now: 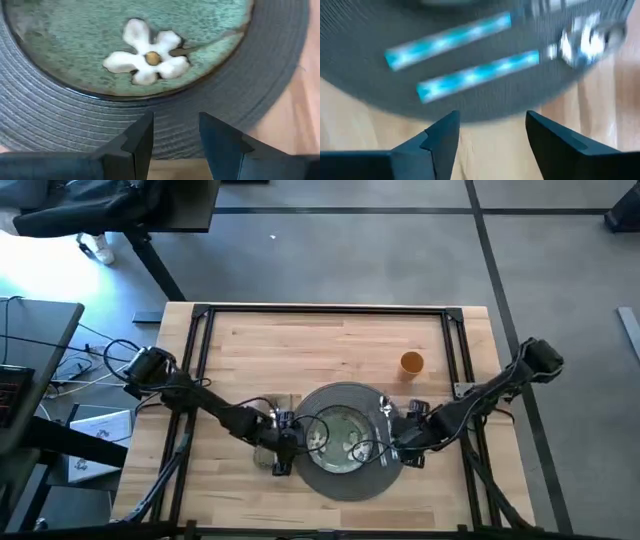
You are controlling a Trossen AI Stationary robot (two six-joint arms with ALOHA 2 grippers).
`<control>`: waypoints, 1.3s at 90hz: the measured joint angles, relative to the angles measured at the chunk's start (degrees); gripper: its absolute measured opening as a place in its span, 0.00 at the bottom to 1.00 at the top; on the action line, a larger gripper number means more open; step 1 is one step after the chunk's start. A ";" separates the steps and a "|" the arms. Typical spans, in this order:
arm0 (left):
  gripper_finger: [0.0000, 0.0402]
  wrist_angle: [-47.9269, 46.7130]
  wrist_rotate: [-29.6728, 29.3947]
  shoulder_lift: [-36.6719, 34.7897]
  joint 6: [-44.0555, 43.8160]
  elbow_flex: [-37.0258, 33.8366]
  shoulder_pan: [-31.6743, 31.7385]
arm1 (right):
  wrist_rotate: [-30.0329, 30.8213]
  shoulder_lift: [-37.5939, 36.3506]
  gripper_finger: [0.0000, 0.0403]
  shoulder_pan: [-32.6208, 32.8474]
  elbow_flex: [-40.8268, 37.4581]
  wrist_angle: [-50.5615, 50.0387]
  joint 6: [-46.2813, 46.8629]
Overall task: Set table place
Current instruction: Adjust the gray table mat
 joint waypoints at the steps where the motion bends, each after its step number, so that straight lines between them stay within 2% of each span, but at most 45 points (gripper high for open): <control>1: 0.34 -0.09 0.00 0.04 0.01 0.00 0.03 | -0.01 0.23 0.47 -0.02 0.00 -0.21 -0.15; 29: 0.34 -0.50 0.91 1.55 1.60 -0.02 1.41 | -0.70 6.78 0.23 -0.09 -0.21 0.11 -6.37; 53: 0.34 -0.43 1.84 4.28 1.68 0.09 2.03 | -5.31 6.02 0.02 -0.09 -8.39 11.17 -4.24; 117: 0.34 -3.91 -1.51 3.63 1.97 0.33 4.41 | -10.04 5.31 0.00 2.53 -9.29 16.90 0.74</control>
